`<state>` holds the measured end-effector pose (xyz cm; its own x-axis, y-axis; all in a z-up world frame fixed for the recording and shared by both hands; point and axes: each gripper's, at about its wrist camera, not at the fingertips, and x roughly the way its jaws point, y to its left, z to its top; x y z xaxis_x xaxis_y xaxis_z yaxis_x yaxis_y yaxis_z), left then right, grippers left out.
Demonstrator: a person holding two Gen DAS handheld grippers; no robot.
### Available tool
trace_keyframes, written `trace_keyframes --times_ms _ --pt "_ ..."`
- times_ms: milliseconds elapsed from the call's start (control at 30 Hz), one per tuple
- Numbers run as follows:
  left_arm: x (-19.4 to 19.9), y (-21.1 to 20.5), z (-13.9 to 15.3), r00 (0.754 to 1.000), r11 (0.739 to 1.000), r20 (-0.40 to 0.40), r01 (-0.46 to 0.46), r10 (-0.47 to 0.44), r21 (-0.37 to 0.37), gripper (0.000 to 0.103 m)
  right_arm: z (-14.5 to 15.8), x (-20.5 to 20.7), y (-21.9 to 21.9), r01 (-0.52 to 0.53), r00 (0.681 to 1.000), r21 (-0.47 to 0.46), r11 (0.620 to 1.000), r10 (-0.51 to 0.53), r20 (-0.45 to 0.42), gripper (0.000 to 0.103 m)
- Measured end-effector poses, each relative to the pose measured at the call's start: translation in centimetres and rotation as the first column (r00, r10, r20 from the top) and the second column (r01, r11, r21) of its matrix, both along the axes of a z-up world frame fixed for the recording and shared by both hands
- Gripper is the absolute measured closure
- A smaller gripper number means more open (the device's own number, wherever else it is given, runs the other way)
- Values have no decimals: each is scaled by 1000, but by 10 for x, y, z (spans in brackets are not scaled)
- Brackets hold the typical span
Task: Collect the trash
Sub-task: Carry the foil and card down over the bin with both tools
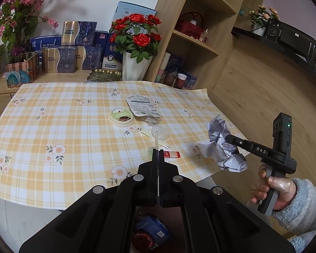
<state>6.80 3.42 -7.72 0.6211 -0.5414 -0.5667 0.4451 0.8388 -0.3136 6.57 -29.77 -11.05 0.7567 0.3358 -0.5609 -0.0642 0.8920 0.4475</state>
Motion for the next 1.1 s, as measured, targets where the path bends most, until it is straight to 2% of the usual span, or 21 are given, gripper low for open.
trace_keyframes --times_ms 233,433,700,933,1033,1100 --pt "-29 4 -6 1000 1000 -9 3 -3 0 103 -21 -33 18 -52 998 0 999 52 -43 96" --pt "-47 11 -19 999 1000 -38 -7 7 5 102 -62 -51 39 -108 984 16 994 109 -143 96" --pt "-58 21 -37 997 1000 -77 -21 22 18 102 -112 -55 65 -153 948 33 988 156 -277 96" --pt "-60 23 -44 996 999 -91 -21 24 31 102 -149 -43 71 -152 903 92 984 176 -391 95" --pt "-60 21 -46 995 999 -95 -16 19 38 102 -155 -39 71 -149 894 104 983 179 -411 88" --pt "-60 19 -48 995 999 -98 -10 14 41 102 -156 -39 69 -136 898 113 984 171 -405 65"
